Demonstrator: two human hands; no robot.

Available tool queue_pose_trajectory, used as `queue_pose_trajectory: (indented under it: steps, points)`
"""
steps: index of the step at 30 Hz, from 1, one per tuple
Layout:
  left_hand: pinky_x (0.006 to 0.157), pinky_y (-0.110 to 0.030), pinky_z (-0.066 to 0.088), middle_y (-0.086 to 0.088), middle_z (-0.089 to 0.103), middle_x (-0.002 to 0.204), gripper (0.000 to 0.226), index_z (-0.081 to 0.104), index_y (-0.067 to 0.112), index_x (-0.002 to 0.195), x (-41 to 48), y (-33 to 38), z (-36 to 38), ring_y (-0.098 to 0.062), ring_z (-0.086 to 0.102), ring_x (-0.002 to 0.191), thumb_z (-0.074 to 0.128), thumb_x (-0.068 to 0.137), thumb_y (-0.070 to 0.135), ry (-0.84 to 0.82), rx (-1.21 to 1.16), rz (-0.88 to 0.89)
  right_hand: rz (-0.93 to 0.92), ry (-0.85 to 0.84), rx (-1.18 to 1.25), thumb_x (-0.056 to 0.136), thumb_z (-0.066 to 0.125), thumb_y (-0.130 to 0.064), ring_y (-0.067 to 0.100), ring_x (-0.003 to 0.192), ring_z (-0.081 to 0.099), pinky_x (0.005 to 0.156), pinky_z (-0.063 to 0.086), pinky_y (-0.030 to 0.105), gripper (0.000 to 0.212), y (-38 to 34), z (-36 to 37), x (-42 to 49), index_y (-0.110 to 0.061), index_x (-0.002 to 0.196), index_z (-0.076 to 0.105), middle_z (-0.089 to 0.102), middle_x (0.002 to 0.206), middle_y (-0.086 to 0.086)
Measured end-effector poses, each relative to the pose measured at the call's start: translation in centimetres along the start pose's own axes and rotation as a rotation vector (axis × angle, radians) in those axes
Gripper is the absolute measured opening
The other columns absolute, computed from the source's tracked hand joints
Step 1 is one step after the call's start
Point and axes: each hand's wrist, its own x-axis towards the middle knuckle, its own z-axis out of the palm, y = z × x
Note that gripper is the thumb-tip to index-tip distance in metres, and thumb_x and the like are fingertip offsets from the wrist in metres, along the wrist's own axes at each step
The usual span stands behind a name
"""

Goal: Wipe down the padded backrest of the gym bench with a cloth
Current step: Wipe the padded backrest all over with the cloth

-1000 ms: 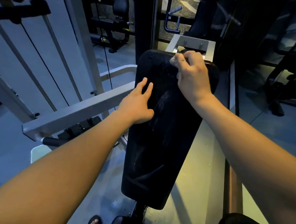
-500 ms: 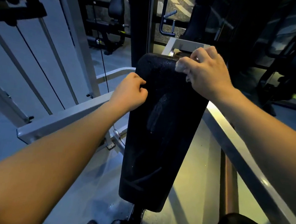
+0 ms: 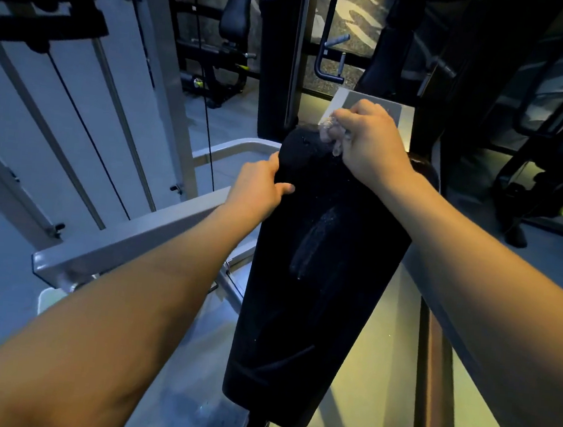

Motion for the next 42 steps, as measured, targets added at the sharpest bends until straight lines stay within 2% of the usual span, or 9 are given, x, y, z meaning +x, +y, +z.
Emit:
queue_pose_trajectory:
  steps: [4,8,13,17,25,32,36,39,42]
  points:
    - [0.063,-0.03,0.043,0.0,0.061,0.085,0.03,0.06,0.017,0.12,0.6,-0.2,0.4,-0.027,0.062,0.09,0.07,0.092,0.016,0.008,-0.031,-0.033,0.059,-0.127,0.074,0.094,0.058,-0.004,0.03,0.08,0.047,0.064,0.023,0.032,0.014,-2.5,1.1,3.8,0.002,0.083,0.062,0.043,0.087,0.012]
    - [0.058,-0.033,0.043,0.012,0.053,0.071,0.014,0.056,0.012,0.1,0.5,-0.4,1.1,-0.024,0.06,0.08,0.065,0.092,0.005,0.05,0.012,-0.056,0.097,-0.298,0.124,0.093,0.055,0.001,0.031,0.083,0.053,0.068,0.032,0.029,0.018,-3.9,-0.4,4.9,-0.008,0.082,0.065,0.053,0.083,0.011]
    - [0.064,-0.033,0.038,0.004,0.049,0.072,0.032,0.057,0.016,0.126,0.2,0.1,0.9,-0.021,0.051,0.076,0.068,0.095,0.018,0.06,0.01,-0.036,0.267,-0.385,0.111,0.101,0.057,-0.011,0.033,0.101,0.066,0.08,0.054,0.044,0.023,1.3,-4.1,2.4,-0.01,0.111,0.078,0.072,0.11,0.013]
    - [0.067,-0.035,0.041,-0.003,0.059,0.085,0.034,0.056,0.015,0.127,0.3,0.1,1.1,-0.021,0.053,0.081,0.067,0.096,0.018,0.058,0.002,-0.054,0.198,-0.276,0.122,0.101,0.061,-0.012,0.027,0.087,0.064,0.076,0.052,0.04,0.018,3.4,-5.5,-0.8,-0.006,0.098,0.077,0.068,0.097,0.013]
    - [0.062,-0.035,0.05,0.009,0.061,0.074,0.026,0.062,0.023,0.104,0.2,-0.6,1.2,-0.02,0.063,0.075,0.058,0.091,0.001,0.047,-0.035,-0.075,-0.201,-0.072,-0.025,0.083,0.065,0.001,0.035,0.091,0.051,0.067,0.038,0.04,0.009,-3.6,2.4,1.4,-0.003,0.091,0.062,0.051,0.096,0.017]
    - [0.062,-0.026,0.04,0.02,0.046,0.068,0.033,0.055,0.016,0.131,0.7,-0.8,1.3,0.01,0.041,0.059,0.062,0.099,0.011,0.038,-0.005,-0.059,-0.261,-0.004,-0.13,0.089,0.057,0.002,0.03,0.086,0.045,0.063,0.043,0.045,0.023,1.3,-1.3,-4.3,-0.007,0.107,0.067,0.047,0.094,0.016]
    - [0.059,-0.028,0.04,0.018,0.048,0.067,0.037,0.053,0.015,0.134,0.8,-1.1,1.6,0.007,0.044,0.061,0.063,0.098,0.011,0.062,0.002,-0.057,-0.224,0.049,-0.136,0.084,0.054,0.007,0.03,0.085,0.045,0.065,0.041,0.04,0.028,1.7,-1.1,-5.2,-0.006,0.104,0.069,0.048,0.093,0.017]
    - [0.057,-0.029,0.038,0.017,0.05,0.067,0.025,0.056,0.017,0.12,0.6,-1.0,1.5,0.002,0.046,0.065,0.06,0.098,0.006,0.061,-0.005,-0.06,-0.237,0.081,-0.135,0.083,0.055,0.007,0.028,0.086,0.046,0.068,0.03,0.032,0.022,-0.6,1.5,-2.5,-0.003,0.1,0.065,0.049,0.092,0.016]
    - [0.056,-0.03,0.041,0.009,0.061,0.076,0.022,0.059,0.021,0.109,0.3,-0.7,1.1,-0.014,0.057,0.072,0.057,0.094,0.005,0.061,-0.033,-0.046,-0.262,0.085,-0.094,0.082,0.055,0.009,0.03,0.085,0.048,0.064,0.034,0.036,0.017,-3.9,4.1,0.1,-0.003,0.092,0.062,0.05,0.092,0.016]
